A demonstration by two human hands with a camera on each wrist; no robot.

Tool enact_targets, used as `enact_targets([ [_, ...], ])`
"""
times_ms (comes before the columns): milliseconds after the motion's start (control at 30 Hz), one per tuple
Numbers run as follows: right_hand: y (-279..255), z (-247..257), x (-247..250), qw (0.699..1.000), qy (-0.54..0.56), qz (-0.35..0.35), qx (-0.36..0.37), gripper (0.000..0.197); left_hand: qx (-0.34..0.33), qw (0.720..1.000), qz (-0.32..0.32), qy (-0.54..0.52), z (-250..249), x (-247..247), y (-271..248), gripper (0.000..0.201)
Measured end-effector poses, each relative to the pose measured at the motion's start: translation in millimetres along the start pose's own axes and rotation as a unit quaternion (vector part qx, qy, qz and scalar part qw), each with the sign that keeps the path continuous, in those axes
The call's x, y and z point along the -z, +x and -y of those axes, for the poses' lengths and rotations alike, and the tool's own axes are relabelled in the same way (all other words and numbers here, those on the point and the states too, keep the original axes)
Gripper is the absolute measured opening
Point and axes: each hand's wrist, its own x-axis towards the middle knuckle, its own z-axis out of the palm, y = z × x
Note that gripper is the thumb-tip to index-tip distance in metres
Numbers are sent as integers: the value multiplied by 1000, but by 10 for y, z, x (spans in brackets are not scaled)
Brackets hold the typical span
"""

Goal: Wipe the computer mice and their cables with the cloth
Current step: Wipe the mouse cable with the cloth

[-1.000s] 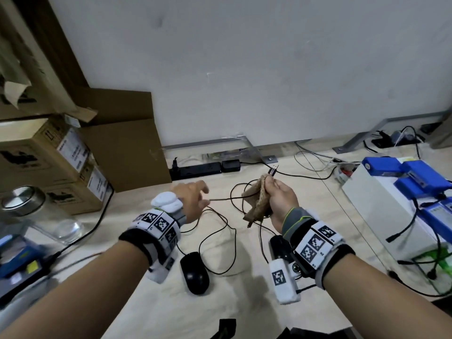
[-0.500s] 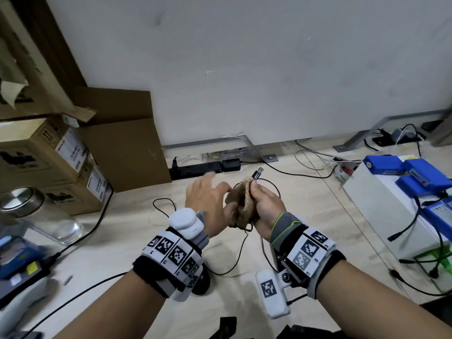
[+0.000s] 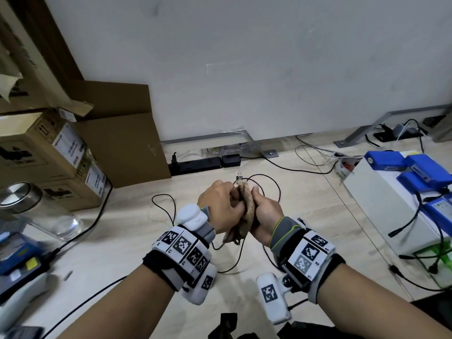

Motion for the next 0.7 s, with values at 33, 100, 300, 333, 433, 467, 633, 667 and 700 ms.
enact_targets([
  [33, -3, 10, 19, 999, 32, 2, -17, 53, 5, 1000, 9, -15, 7, 5, 16, 8],
  [100, -20, 42, 59, 993, 93, 27, -63, 56, 14, 998, 8, -54, 20, 14, 23, 3],
  [300, -22, 176, 182, 979, 164, 77, -95, 59, 64, 975, -59, -204, 95, 1, 50, 6],
  [333, -30, 192, 198, 977, 179, 74, -91, 61, 64, 970, -68, -225, 85, 5, 56, 9],
  [433, -24, 221, 245, 970, 221, 64, -80, 63, 54, 959, -62, -270, 17, 27, 41, 18],
  [467, -36, 237, 245, 967, 236, 61, -69, 60, 50, 953, -53, -293, 7, 17, 37, 19],
  [633, -160, 336, 88, 971, 214, 105, 0, 43, 86, 924, -7, -373, -71, -75, 8, 27],
  [667, -192, 331, 34, 977, 174, 120, 20, 42, 98, 916, -2, -388, -96, -78, 3, 28],
  [700, -204, 308, -6, 983, 126, 119, 51, 41, 106, 909, 3, -402, -128, -72, -8, 29],
])
